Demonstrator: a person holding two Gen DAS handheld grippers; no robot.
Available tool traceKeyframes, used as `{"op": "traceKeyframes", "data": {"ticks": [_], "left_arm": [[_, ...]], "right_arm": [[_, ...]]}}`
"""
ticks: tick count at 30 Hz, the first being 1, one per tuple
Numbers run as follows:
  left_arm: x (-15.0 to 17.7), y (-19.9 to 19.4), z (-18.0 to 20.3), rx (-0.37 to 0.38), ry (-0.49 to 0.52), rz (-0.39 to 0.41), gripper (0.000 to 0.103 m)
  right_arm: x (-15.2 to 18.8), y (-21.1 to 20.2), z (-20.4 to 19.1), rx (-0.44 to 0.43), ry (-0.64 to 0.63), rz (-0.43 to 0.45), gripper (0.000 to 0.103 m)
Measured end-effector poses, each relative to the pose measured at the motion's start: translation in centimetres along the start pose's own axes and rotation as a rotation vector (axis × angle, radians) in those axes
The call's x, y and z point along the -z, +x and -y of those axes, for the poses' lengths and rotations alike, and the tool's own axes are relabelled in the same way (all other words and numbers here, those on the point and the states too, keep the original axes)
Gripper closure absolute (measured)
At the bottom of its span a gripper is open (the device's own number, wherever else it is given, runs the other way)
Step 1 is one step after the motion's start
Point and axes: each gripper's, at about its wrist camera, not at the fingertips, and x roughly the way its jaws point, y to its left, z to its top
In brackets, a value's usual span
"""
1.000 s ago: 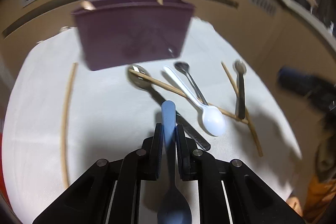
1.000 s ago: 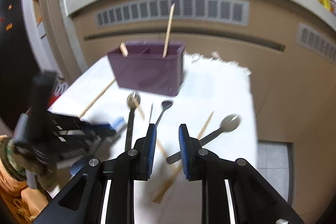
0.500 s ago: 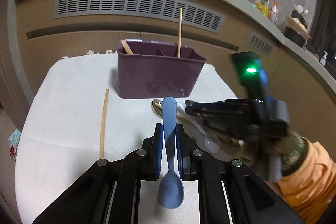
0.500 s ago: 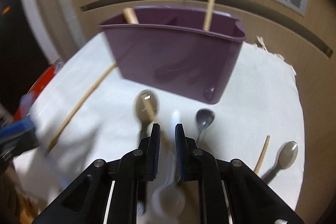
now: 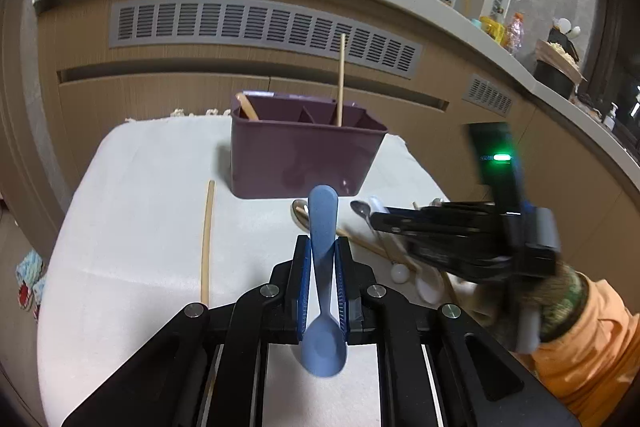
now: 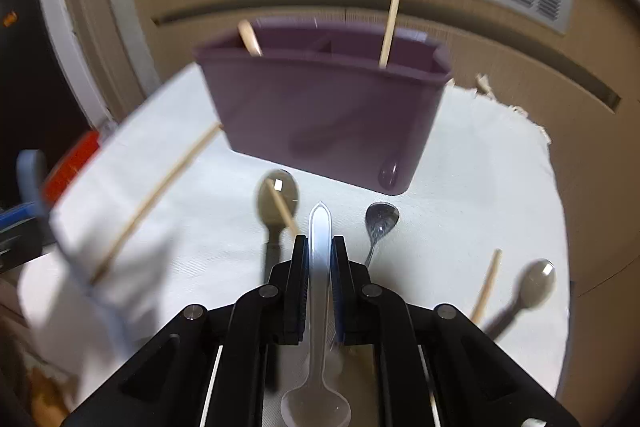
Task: Organize utensils
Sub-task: 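Carry blue and white spoons to the caddy and insert them with both grippers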
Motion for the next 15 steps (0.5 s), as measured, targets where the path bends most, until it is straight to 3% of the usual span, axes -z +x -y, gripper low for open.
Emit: {"op": "traceKeyframes", "data": {"ticks": [7, 11, 15], "left_arm": [[-1.2, -2.2, 1.7, -0.002, 0.039, 0.064, 0.091], [-3.9, -3.8, 3.2, -0.01, 0.096, 0.137, 0.091], [-8.9, -5.4, 5.1, -0.055, 0.192, 0.267, 0.091]], "right_arm": [[1.3, -8.5, -0.8, -0.038, -0.022, 0.156, 0.093], [-0.9, -13.1, -0.7, -0.043, -0.031, 0.283, 0.093], [-5.6, -17.8, -1.0, -0.009, -0.068, 0.434, 0.093]]}}
